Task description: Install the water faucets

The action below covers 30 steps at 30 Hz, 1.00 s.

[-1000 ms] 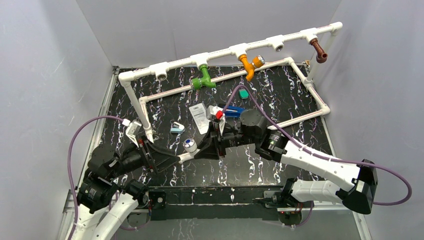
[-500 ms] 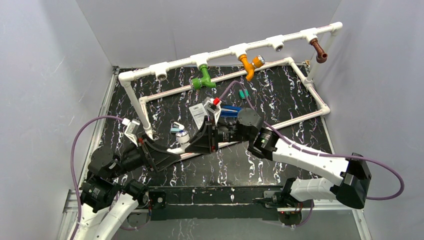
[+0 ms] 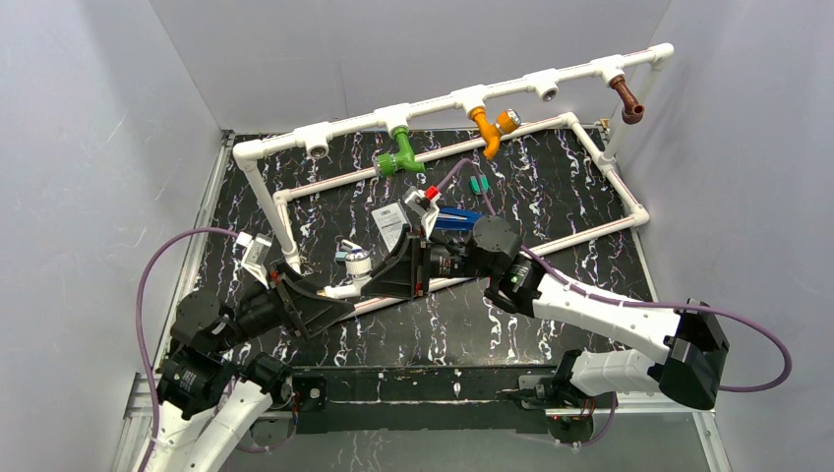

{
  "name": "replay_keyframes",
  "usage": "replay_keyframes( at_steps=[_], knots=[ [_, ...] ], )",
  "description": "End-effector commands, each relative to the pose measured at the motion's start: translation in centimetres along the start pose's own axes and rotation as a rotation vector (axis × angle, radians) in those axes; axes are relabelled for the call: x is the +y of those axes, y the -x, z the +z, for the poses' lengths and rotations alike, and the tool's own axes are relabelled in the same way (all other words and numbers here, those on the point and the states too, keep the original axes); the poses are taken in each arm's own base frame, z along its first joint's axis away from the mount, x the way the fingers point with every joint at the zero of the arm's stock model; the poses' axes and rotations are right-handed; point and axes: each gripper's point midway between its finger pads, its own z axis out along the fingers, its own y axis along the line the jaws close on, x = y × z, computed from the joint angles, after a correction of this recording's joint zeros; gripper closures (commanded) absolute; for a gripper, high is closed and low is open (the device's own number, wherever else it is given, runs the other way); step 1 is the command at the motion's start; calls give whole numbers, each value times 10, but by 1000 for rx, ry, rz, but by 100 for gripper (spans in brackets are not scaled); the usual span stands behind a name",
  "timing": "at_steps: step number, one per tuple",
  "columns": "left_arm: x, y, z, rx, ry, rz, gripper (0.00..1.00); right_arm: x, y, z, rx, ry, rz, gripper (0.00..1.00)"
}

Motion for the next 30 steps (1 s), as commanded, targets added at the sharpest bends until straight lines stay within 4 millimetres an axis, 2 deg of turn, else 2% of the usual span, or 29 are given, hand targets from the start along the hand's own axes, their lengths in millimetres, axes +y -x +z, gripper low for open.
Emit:
replay_keyframes(
  at_steps=[1, 11, 20, 24, 28, 30],
  knots=[
    [-8, 10, -2, -34, -5, 40, 35, 16, 10, 0, -42, 66, -18, 99],
    [-9, 13, -1, -49, -9, 40, 39, 10, 7, -3, -62, 48, 4, 99],
    [-9, 11, 0, -39, -23, 30, 55, 7, 8, -4, -80, 33, 15, 99],
    [-8, 11, 0, -44, -20, 30, 70, 5, 5, -3, -71, 35, 22, 99],
    [-8, 11, 1, -45, -23, 25, 100, 4, 3, -4, -74, 34, 29, 99],
    [-9, 11, 0, -50, -27, 24, 100, 4, 2, -4, -70, 35, 34, 99]
  ],
)
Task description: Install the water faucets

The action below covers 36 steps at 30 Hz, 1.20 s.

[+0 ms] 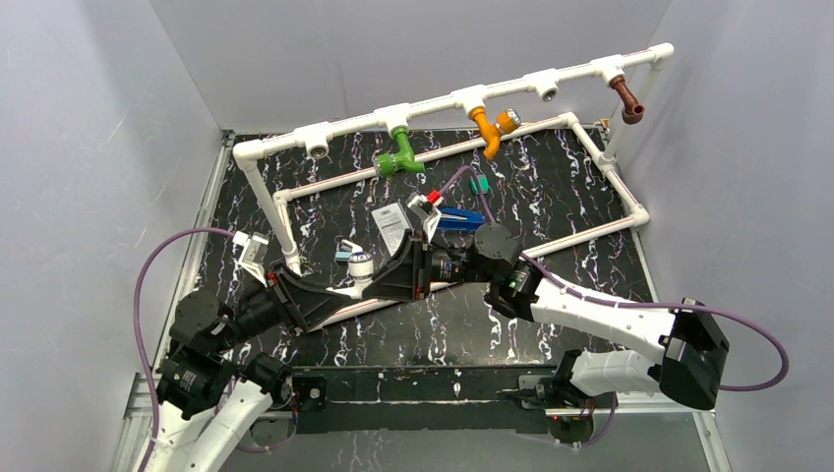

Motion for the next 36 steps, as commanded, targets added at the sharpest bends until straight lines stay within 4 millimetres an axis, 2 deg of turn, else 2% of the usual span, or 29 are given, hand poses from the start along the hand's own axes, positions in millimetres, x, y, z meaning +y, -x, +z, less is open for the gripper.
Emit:
replay_keyframes(
  at_steps=[1, 4, 6, 10, 12, 22, 36],
  knots=[
    [-10, 5, -1, -23, -43, 21, 100, 10, 8, -2, -40, 37, -27, 99],
    [-12, 6, -1, -31, -52, 18, 100, 8, 4, -2, -31, 35, -23, 96],
    [-12, 6, -1, -34, -53, 14, 100, 7, 4, -3, -37, 38, -21, 78],
    [-10, 6, -1, -39, -51, 7, 100, 8, 5, -5, -54, 37, -20, 48],
    [-8, 5, -1, -38, -44, 4, 100, 9, 6, -7, -65, 36, -22, 43],
    [-6, 5, 0, -36, -37, 0, 100, 13, 7, -14, -110, 56, -8, 42],
    [11, 3, 5, -29, 30, -33, 100, 16, 10, -10, -114, 85, -39, 48]
  ],
)
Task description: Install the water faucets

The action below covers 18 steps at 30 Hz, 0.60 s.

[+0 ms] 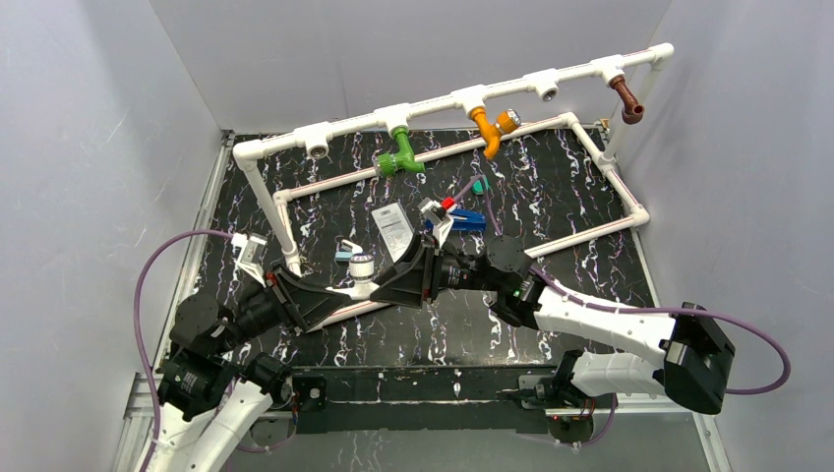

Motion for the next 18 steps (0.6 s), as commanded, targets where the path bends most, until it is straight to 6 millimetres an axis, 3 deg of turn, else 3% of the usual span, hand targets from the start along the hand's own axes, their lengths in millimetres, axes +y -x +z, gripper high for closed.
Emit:
replay_keyframes(
  at_steps=[1, 12, 18],
  knots=[
    [12, 0, 6, 2, 36, -13, 100, 16, 14, 3, -40, 62, -55, 49],
    [17, -2, 9, 9, 51, -23, 100, 14, 12, 6, -33, 65, -52, 54],
    [18, -3, 7, 9, 53, -22, 100, 14, 12, 6, -35, 68, -53, 67]
  ],
)
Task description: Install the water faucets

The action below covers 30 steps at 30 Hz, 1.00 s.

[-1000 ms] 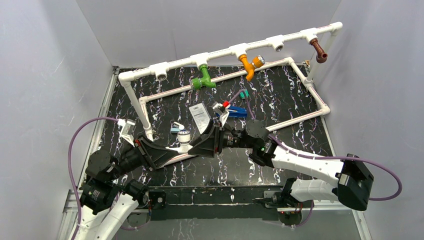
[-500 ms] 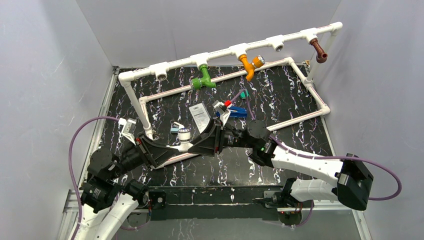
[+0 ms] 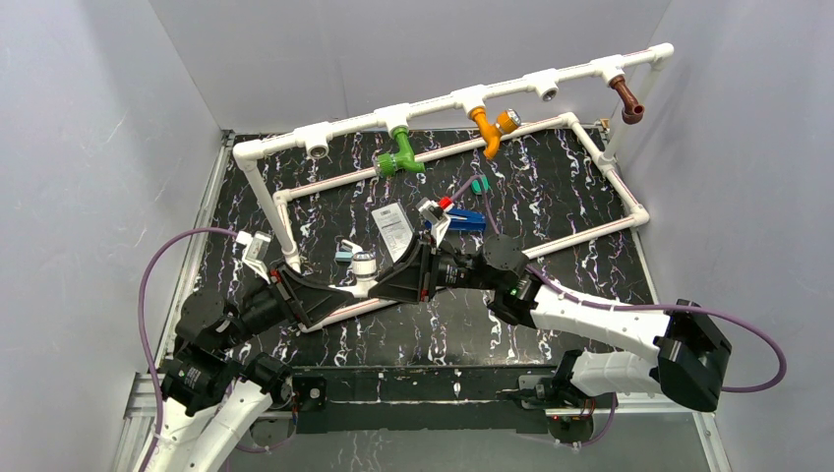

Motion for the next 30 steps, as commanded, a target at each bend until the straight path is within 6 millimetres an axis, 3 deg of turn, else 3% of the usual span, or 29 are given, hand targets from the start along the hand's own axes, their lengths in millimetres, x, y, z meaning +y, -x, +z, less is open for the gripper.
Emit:
replay_keyframes(
  at_steps=[1, 3, 4, 5, 12, 14, 20, 27, 30],
  knots=[
    [6, -1, 2, 1, 18, -3, 100, 21, 14, 4, -38, 81, -53, 69],
    [6, -2, 2, 2, 17, -3, 100, 21, 13, 4, -36, 84, -54, 80],
    [6, -2, 2, 2, 17, -3, 100, 22, 13, 4, -37, 85, -56, 97],
    [6, -2, 2, 2, 17, -3, 100, 21, 14, 4, -38, 82, -57, 99],
    [7, -2, 2, 4, 17, -4, 98, 17, 18, 2, -64, 47, -81, 99],
    [9, -2, 2, 3, 26, -6, 81, 18, 20, 1, -68, 42, -91, 99],
    [10, 5, 2, -10, 58, 34, 42, 17, 24, -2, -72, 1, -131, 99],
    [8, 23, 4, 14, 142, 145, 30, 19, 39, -16, -105, -96, -239, 99],
    [20, 36, 3, 25, 259, 205, 29, 24, 49, -22, -120, -134, -289, 99]
  ],
)
